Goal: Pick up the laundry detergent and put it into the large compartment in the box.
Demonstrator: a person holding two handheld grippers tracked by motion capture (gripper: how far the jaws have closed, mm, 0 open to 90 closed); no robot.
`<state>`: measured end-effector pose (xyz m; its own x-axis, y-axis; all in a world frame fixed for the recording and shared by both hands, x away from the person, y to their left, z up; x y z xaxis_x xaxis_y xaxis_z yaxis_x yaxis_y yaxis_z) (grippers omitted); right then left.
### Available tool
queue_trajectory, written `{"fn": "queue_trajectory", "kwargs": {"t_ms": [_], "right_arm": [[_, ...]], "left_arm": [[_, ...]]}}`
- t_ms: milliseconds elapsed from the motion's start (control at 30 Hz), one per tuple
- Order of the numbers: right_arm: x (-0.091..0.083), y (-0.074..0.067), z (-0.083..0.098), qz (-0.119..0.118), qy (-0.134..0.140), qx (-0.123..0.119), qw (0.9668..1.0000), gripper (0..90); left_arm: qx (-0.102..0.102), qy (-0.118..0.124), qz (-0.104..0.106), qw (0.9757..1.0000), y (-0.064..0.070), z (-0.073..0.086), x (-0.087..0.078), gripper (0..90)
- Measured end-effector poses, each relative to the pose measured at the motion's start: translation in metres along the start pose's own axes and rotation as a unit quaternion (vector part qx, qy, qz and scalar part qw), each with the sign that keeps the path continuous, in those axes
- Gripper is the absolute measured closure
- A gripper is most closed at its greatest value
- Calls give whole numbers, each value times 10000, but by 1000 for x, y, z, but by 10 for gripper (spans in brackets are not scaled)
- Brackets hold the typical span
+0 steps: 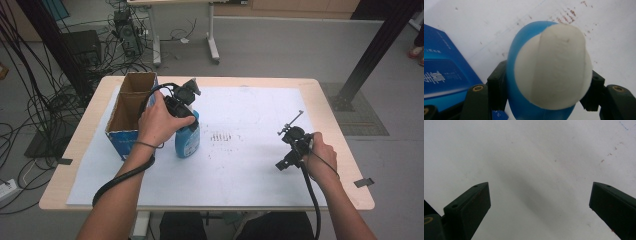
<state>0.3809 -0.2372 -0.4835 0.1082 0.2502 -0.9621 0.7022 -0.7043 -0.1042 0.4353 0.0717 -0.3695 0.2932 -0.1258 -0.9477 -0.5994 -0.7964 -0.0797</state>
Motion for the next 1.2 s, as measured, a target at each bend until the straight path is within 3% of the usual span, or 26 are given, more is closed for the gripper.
{"fn": "queue_trajectory", "kwargs": {"t_ms": [433,1200], "right_arm": [[-8,0,-5,67,57,-46,10000,33],[-12,-8,-10,60,131,-155,9998,33]], "left_arm": [[-1,197,-43,9998,2,-16,-41,375],[-72,564,-177,9982,2,-53,-148,375]]}}
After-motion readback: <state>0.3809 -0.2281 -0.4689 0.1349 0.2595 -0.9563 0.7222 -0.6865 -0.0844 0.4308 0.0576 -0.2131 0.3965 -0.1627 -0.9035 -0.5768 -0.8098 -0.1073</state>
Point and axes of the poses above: each handheld gripper's, and its own axes: x roughly forward along the jaws, z roughly out of its underside, y roughly to its right, the point moved 10 cm from there along x, roughly forward along the jaws, and after that the axes turned 2 degrees about -z, right-handed, at the moved point
